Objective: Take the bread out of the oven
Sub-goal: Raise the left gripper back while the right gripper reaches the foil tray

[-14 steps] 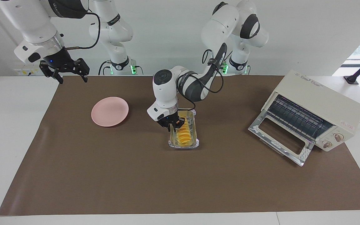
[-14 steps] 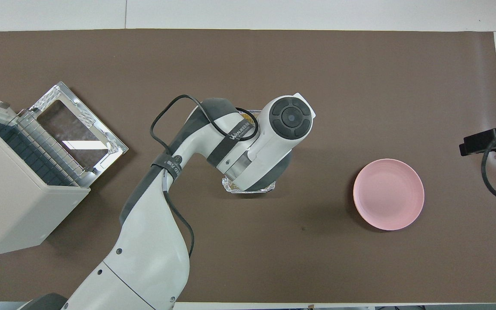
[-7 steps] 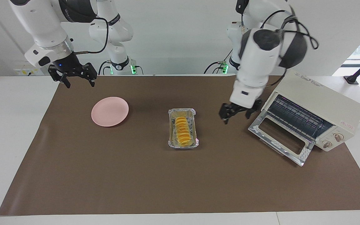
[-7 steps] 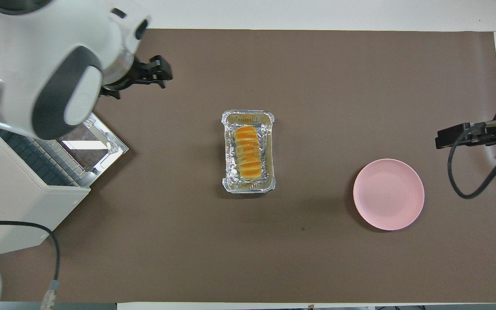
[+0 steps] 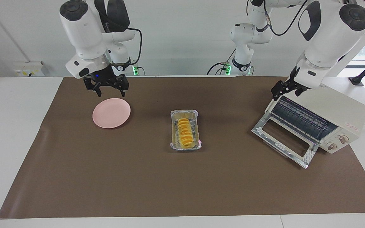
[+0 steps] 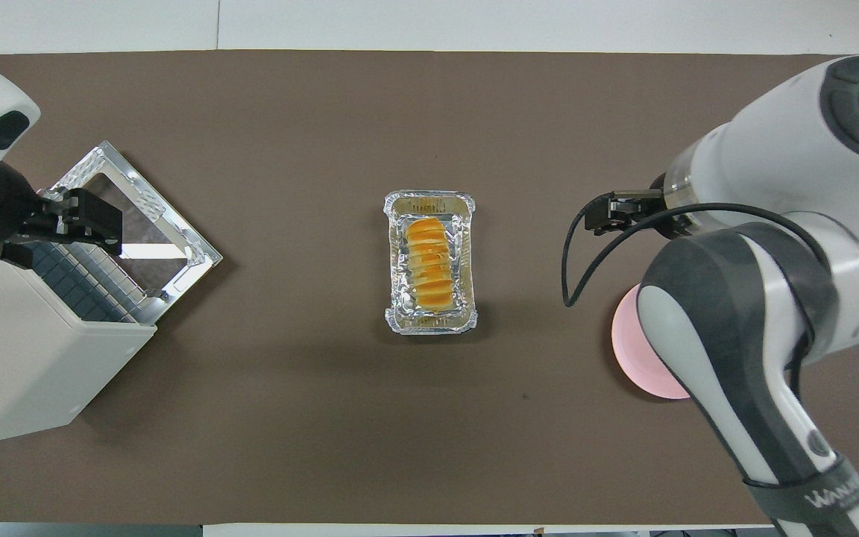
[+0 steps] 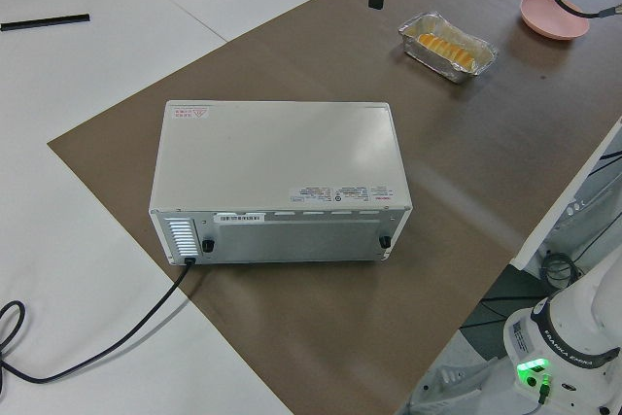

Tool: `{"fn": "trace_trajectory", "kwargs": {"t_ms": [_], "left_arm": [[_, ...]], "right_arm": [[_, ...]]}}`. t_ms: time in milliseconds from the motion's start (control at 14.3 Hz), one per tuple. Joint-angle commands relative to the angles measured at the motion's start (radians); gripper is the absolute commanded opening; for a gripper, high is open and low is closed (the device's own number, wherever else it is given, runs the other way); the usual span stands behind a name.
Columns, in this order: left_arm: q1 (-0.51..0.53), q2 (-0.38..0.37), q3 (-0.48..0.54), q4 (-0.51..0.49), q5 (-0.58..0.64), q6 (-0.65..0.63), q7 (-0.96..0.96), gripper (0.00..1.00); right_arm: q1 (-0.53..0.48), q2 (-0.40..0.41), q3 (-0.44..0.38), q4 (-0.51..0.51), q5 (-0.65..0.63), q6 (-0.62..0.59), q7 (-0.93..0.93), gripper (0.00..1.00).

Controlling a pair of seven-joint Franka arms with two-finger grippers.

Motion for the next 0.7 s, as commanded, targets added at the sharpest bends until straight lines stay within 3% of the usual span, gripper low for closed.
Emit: {"fn": "trace_trajectory", "kwargs": {"t_ms": [0, 280, 420, 630], "left_arm": [[0.03, -0.088, -0.003, -0.13, 0.003, 0.098, 0.07, 1.0], [0.056, -0.079, -0.05, -0.109, -0.008, 0.061, 0.072, 1.0], [0.072, -0.083, -0.051, -0.111, -0.008, 0.047, 0.075, 1.0], [0.148, -0.085, -0.105, -0.117, -0.008, 0.047, 0.079, 1.0]], "right_arm": [[0.109, 0.073, -0.004, 0.006, 0.0, 0.086, 0.183, 1.0], [0.175, 0.144, -0.004, -0.002, -0.002, 0.132, 0.243, 1.0], [0.243, 0.226, -0.005, 0.004, -0.019, 0.19, 0.318, 1.0], [0.248, 0.293, -0.005, 0.004, -0.026, 0.25, 0.325, 1.0]]}}
